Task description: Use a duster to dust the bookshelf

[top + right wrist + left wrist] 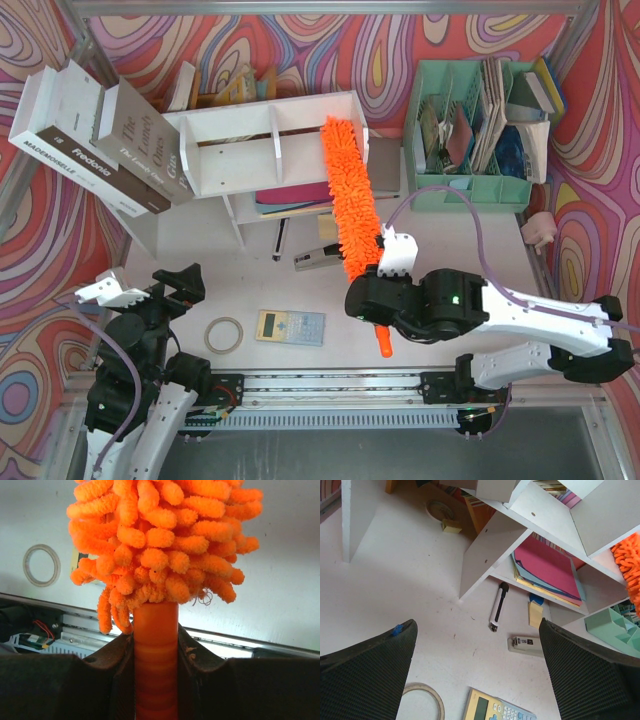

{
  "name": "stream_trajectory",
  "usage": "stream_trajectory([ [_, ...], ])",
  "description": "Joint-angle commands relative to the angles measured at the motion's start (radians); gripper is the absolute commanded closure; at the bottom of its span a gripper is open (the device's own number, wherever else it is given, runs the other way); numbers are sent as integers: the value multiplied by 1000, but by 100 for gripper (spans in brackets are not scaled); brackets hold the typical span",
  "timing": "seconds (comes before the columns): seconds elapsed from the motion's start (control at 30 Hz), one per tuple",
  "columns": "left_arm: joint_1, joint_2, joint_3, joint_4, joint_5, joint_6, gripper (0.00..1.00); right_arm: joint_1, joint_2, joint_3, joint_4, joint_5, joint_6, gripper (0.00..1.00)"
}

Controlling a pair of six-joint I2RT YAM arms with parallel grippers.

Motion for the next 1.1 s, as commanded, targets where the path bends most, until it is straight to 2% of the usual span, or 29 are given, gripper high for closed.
stream_trajectory([
  [0.0, 5, 0, -12, 2, -11, -4, 2, -11, 16, -26, 57, 17, 54, 100],
  [0.13, 5, -1, -13, 2, -10, -4, 2, -10, 10, -12, 104, 6, -7, 100],
  [0.3, 6, -2, -13, 2, -10, -4, 2, -11, -1, 47, 253, -25, -169, 100],
  [0.6, 6, -7, -13, 0, -17, -5, 2, -11, 131, 77, 296, -115, -213, 100],
  [0.93, 6, -4, -12, 2, -13, -6, 2, -11, 7, 79, 75, 73, -66, 100],
  [1.07, 6, -4, -12, 3, -11, -6, 2, -11, 8, 77, 87, 65, -83, 100],
])
